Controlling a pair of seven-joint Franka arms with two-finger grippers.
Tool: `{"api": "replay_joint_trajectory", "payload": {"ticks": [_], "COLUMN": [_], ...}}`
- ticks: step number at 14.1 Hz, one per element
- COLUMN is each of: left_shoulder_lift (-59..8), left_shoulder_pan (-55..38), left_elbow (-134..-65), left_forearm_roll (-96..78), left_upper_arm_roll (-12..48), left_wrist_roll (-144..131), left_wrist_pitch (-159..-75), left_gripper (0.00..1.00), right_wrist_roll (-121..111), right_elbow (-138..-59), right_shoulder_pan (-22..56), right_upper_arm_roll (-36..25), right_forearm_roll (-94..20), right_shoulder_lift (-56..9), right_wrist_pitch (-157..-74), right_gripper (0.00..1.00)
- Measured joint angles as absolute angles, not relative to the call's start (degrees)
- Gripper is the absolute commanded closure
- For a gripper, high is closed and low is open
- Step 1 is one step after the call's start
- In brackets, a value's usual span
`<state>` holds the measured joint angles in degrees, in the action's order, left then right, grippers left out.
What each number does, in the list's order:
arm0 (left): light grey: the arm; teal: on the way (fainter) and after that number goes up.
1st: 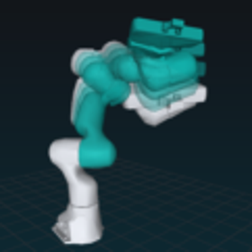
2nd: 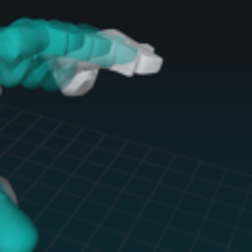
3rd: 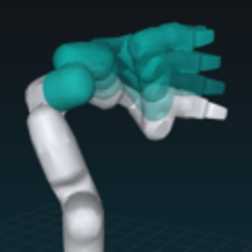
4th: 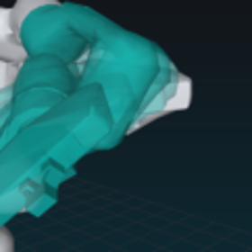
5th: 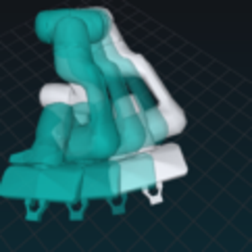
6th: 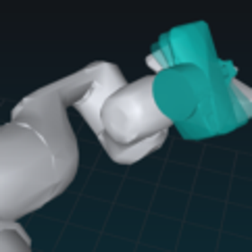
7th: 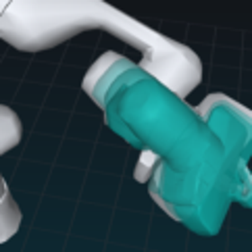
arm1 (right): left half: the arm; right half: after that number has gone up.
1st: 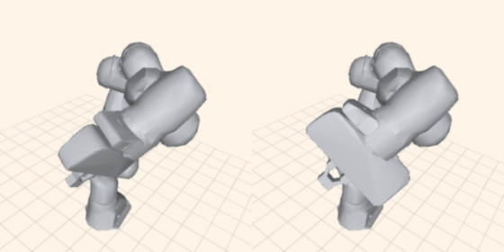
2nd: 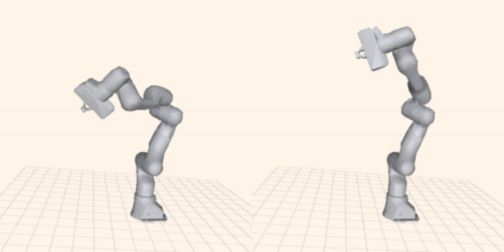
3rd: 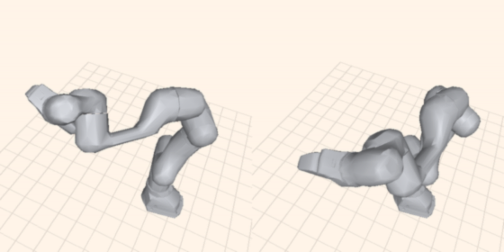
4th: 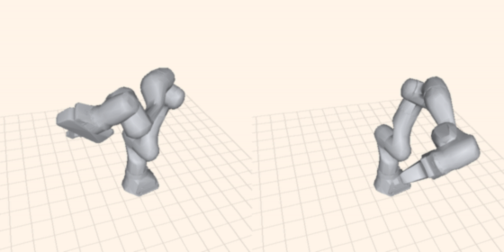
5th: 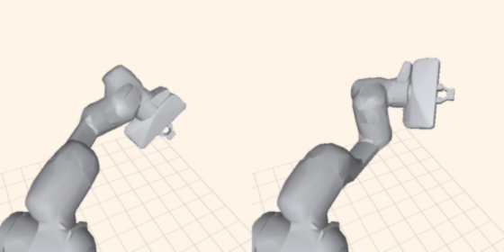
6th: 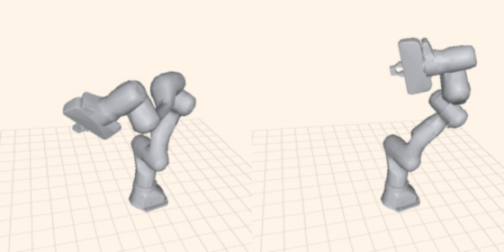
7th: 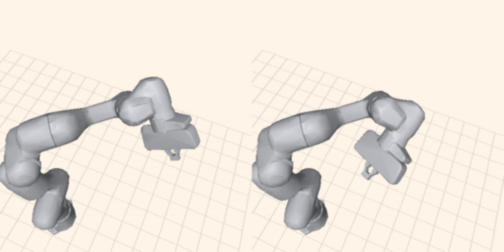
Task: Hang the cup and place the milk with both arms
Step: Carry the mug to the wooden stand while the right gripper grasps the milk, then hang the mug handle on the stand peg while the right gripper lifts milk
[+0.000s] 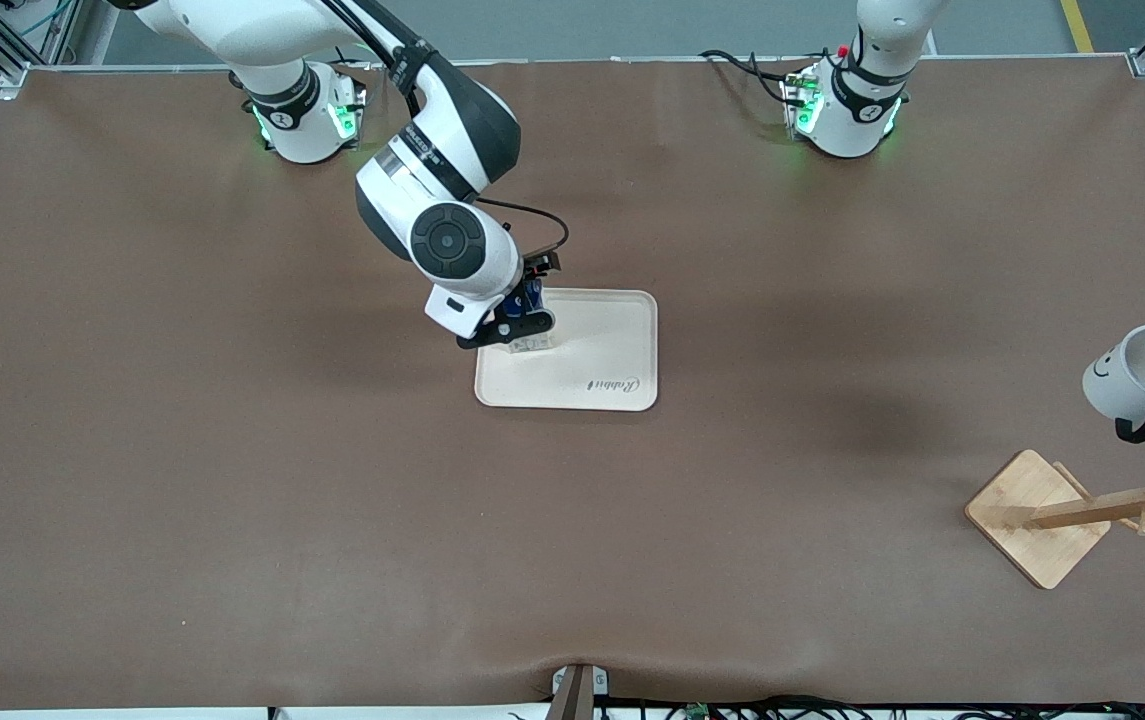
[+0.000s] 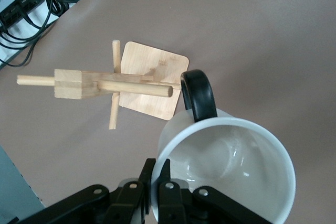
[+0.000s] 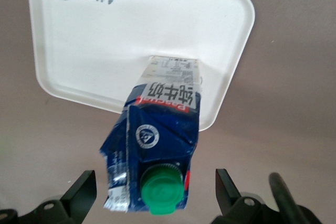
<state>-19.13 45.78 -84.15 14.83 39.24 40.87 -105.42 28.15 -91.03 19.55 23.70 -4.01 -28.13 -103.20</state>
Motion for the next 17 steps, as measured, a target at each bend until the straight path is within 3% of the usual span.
{"api": "replay_joint_trajectory", "payload": {"ticks": [4, 5, 6, 7, 8, 10, 11, 12, 13, 17], "left_shoulder_lift": [-20.83, -21.25, -21.78, -22.36, -22.91, -23.81, -24.22, -24.55, -24.76, -24.85], "left_shoulder_pan": [45.79, 45.8, 45.81, 45.83, 45.83, 45.83, 45.83, 45.83, 45.79, 45.54], "left_elbow": [-82.29, -81.84, -81.32, -80.82, -80.43, -80.07, -79.99, -79.97, -79.92, -79.47], "left_forearm_roll": [14.84, 14.84, 14.84, 14.84, 14.84, 14.84, 14.84, 14.84, 14.84, 14.84], "left_upper_arm_roll": [38.66, 38.24, 37.85, 37.64, 37.43, 36.93, 36.82, 36.79, 36.79, 36.9], "left_wrist_roll": [42.75, 42.99, 43.56, 44.06, 44.58, 45.55, 45.63, 45.63, 45.63, 42.19], "left_wrist_pitch": [-105.49, -105.51, -105.58, -105.87, -106.53, -107.93, -108.49, -108.98, -109.26, -109.48], "left_gripper": [1.0, 1.0, 1.0, 1.0, 1.0, 1.0, 0.87, 0.4, 0.01, 0.0], "right_wrist_roll": [28.46, 28.6, 28.94, 29.78, 30.69, 32.57, 33.55, 34.42, 35.95, 43.23], "right_elbow": [-91.86, -92.1, -92.22, -92.23, -92.23, -92.18, -92.09, -91.92, -91.55, -87.02], "right_shoulder_pan": [20.19, 20.24, 20.24, 20.24, 20.25, 20.24, 20.24, 20.23, 20.22, 20.11], "right_upper_arm_roll": [23.7, 23.7, 23.7, 23.69, 23.69, 23.67, 23.65, 23.59, 23.54, 23.36], "right_forearm_roll": [-2.91, -2.89, -2.87, -2.83, -2.77, -2.59, -2.51, -2.42, -2.34, -2.08], "right_shoulder_lift": [-28.65, -28.67, -28.68, -28.68, -28.68, -28.67, -28.67, -28.65, -28.62, -28.16], "right_wrist_pitch": [-105.13, -105.38, -105.48, -105.54, -105.59, -105.62, -105.61, -105.64, -105.65, -99.6], "right_gripper": [0.0, 0.13, 0.38, 0.77, 1.0, 1.0, 1.0, 1.0, 1.0, 1.0]}}
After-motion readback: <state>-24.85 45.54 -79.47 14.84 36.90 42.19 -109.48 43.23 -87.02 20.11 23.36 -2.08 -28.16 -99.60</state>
